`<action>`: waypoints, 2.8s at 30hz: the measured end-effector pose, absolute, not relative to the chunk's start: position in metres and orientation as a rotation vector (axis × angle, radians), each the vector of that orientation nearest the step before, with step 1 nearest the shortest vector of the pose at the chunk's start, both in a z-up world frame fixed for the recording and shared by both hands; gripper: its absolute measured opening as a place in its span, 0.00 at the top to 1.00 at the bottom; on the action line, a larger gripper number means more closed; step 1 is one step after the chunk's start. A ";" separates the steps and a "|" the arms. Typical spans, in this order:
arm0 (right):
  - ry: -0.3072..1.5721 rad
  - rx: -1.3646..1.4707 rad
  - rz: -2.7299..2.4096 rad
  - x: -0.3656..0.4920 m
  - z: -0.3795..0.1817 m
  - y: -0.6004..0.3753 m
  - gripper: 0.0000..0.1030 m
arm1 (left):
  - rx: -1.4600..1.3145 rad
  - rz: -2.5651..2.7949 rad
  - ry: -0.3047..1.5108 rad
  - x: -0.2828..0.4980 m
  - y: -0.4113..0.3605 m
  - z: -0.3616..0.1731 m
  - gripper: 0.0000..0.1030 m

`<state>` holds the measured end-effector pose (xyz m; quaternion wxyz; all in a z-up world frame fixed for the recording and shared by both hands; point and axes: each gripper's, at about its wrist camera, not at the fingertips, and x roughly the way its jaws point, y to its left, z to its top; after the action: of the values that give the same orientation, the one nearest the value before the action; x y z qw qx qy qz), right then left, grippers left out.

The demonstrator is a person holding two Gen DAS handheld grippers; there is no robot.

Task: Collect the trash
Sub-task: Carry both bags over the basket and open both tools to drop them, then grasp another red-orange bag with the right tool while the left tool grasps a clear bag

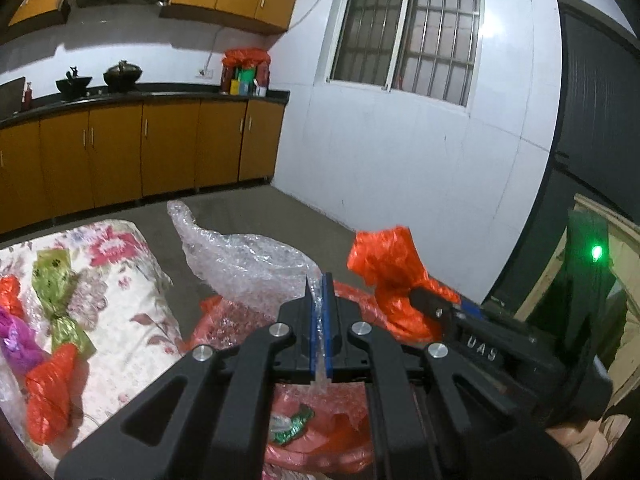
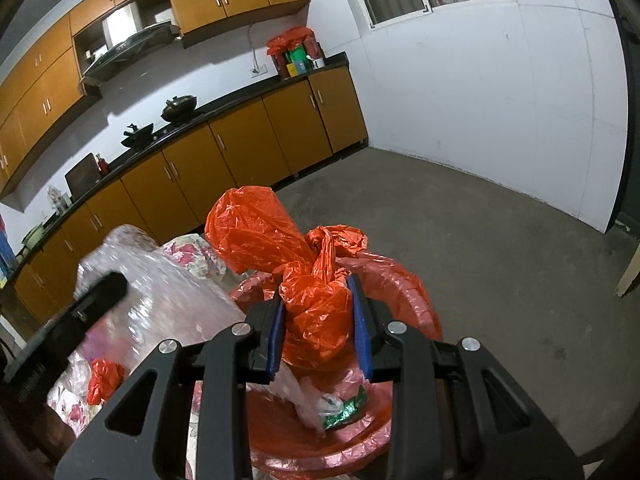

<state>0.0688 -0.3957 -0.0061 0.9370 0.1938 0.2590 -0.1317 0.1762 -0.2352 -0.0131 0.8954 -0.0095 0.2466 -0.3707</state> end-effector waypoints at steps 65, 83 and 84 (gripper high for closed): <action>0.886 0.101 0.270 0.199 -0.086 -0.086 0.54 | -0.239 0.068 0.660 0.226 0.112 -0.081 0.34; 0.831 0.106 0.202 0.169 -0.069 -0.129 0.61 | -0.219 0.063 0.801 0.220 0.123 -0.119 0.84; 0.827 0.107 0.200 0.167 -0.067 -0.131 0.61 | -0.222 0.062 0.790 0.216 0.126 -0.117 0.84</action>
<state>0.1667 -0.1310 -0.0673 0.9095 0.0520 0.4009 0.0969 0.2157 0.1261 -0.1170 0.9164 -0.1079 0.3842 0.0303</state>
